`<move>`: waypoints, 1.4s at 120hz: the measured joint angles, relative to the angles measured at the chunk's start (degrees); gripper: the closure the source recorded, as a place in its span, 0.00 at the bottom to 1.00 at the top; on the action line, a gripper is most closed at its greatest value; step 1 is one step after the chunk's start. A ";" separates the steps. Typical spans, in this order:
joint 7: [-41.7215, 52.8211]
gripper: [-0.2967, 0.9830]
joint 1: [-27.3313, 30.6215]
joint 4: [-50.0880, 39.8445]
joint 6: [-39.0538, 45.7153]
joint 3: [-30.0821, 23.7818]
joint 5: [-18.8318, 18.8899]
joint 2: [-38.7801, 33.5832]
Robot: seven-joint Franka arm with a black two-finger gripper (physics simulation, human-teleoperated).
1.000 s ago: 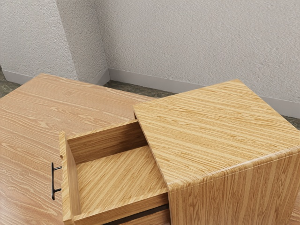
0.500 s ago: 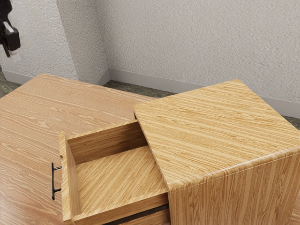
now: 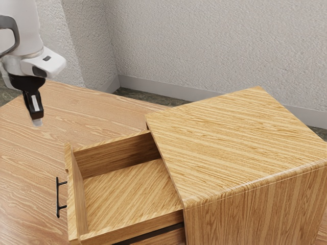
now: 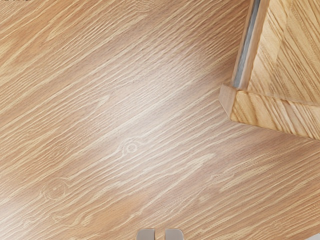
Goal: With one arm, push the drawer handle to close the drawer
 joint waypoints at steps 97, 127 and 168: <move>3.86 0.85 -3.50 -25.72 18.09 0.13 -0.09 -21.25; 4.31 0.85 -4.83 -28.45 15.62 -1.08 -1.10 -24.28; 4.25 0.85 -6.73 -30.17 12.61 -5.40 -5.91 -30.04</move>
